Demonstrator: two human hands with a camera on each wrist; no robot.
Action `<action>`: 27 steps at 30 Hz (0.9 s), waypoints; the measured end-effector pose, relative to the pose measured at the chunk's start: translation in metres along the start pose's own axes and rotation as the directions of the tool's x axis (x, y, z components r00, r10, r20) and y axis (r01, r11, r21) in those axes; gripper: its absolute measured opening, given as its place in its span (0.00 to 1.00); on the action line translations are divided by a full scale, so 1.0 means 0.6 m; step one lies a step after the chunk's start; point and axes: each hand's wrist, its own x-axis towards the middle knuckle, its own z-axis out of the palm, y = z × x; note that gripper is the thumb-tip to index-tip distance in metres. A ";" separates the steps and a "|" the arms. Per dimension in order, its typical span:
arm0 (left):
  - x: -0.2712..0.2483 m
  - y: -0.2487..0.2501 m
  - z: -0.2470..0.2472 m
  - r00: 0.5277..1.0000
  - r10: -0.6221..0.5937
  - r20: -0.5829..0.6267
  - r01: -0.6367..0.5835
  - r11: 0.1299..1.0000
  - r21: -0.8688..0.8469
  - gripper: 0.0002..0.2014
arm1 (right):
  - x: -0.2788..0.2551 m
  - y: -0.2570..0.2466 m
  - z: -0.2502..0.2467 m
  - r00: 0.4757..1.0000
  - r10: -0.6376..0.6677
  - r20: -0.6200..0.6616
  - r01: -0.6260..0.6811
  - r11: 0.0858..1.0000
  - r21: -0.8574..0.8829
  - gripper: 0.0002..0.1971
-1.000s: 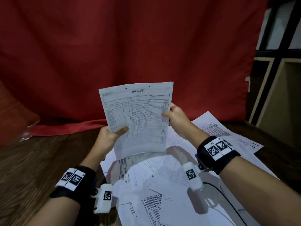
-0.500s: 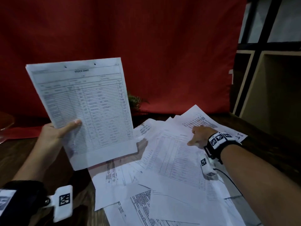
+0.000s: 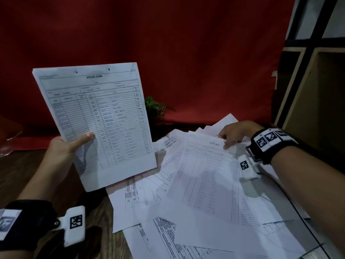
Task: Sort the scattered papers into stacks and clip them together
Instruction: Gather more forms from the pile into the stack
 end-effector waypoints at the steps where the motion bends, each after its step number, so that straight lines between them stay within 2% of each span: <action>1: -0.001 0.000 0.007 1.000 -0.003 0.009 0.004 1.000 -0.003 0.08 | 0.001 -0.009 0.003 0.999 0.004 0.038 -0.003 1.000 -0.025 0.08; 4: -0.009 0.004 0.033 0.999 -0.022 0.039 0.022 1.000 -0.013 0.07 | 0.019 -0.041 0.035 1.000 -0.026 -0.008 0.025 0.991 -0.130 0.11; 7: -0.020 0.006 0.057 0.995 -0.053 0.080 0.054 0.998 -0.016 0.08 | 0.034 -0.073 0.077 0.989 -0.104 -0.107 0.090 0.988 -0.125 0.14; 9: -0.023 0.005 0.064 0.993 -0.063 0.096 0.064 0.998 -0.010 0.08 | 0.047 -0.085 0.093 0.987 -0.122 -0.104 0.113 0.989 -0.090 0.18; 12: -0.023 0.003 0.068 0.992 -0.069 0.107 0.072 0.997 -0.021 0.09 | 0.057 -0.096 0.101 0.986 -0.138 -0.088 0.134 0.990 -0.047 0.16; 16: -0.025 0.002 0.070 0.992 -0.069 0.109 0.072 0.997 -0.019 0.09 | 0.060 -0.100 0.106 0.984 -0.156 -0.085 0.151 0.986 -0.065 0.21; 22: -0.030 0.005 0.068 0.991 -0.073 0.115 0.073 0.997 -0.002 0.09 | 0.055 -0.103 0.104 0.988 -0.139 -0.075 0.138 0.990 -0.012 0.17; 25: -0.030 0.008 0.067 0.990 -0.076 0.117 0.076 0.997 0.006 0.10 | 0.051 -0.102 0.107 0.982 -0.123 -0.141 0.122 0.992 -0.013 0.13; 27: -0.025 0.006 0.063 0.989 -0.081 0.120 0.081 0.997 0.006 0.11 | 0.052 -0.100 0.108 0.976 -0.124 -0.178 0.126 0.992 -0.003 0.16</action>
